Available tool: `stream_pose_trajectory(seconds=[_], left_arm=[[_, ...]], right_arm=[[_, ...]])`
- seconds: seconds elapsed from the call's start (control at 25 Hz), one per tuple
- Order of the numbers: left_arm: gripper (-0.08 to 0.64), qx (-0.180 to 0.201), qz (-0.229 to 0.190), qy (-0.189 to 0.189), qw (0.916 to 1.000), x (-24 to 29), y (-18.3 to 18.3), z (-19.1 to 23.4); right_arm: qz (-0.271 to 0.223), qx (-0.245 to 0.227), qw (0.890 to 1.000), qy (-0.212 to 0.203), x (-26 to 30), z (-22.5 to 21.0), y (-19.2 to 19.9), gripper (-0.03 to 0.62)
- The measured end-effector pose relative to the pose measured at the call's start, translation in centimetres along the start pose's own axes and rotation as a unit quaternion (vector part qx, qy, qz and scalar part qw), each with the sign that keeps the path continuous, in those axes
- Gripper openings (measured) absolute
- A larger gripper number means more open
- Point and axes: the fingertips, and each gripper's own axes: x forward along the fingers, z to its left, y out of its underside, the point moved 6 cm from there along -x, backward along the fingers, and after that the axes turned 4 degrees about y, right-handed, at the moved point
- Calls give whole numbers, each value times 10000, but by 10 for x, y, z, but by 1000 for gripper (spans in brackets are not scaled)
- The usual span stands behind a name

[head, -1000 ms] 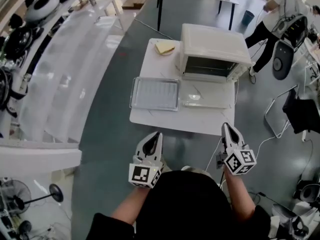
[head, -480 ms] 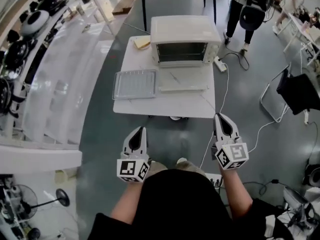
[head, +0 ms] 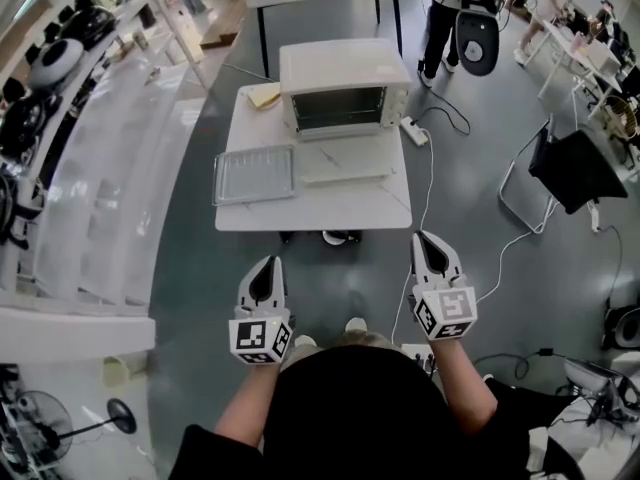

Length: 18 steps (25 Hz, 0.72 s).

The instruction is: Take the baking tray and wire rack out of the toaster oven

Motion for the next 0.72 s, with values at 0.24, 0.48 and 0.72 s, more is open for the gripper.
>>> stream_pose_trajectory(seconds=[0.24, 0.48, 0.72], left_arm=[[17, -131, -71, -5, 9999, -5, -1, 1], [17, -163, -85, -39, 9998, -4, -9, -5], [17, -194, -72, 5, 9998, -10, -3, -17]], right_arm=[[-22, -256, 9997, 4, -10, 11, -2, 21], [-11, -233, 9996, -132, -12, 15, -7, 21], [27, -307, 9995, -96, -21, 13, 1, 21]])
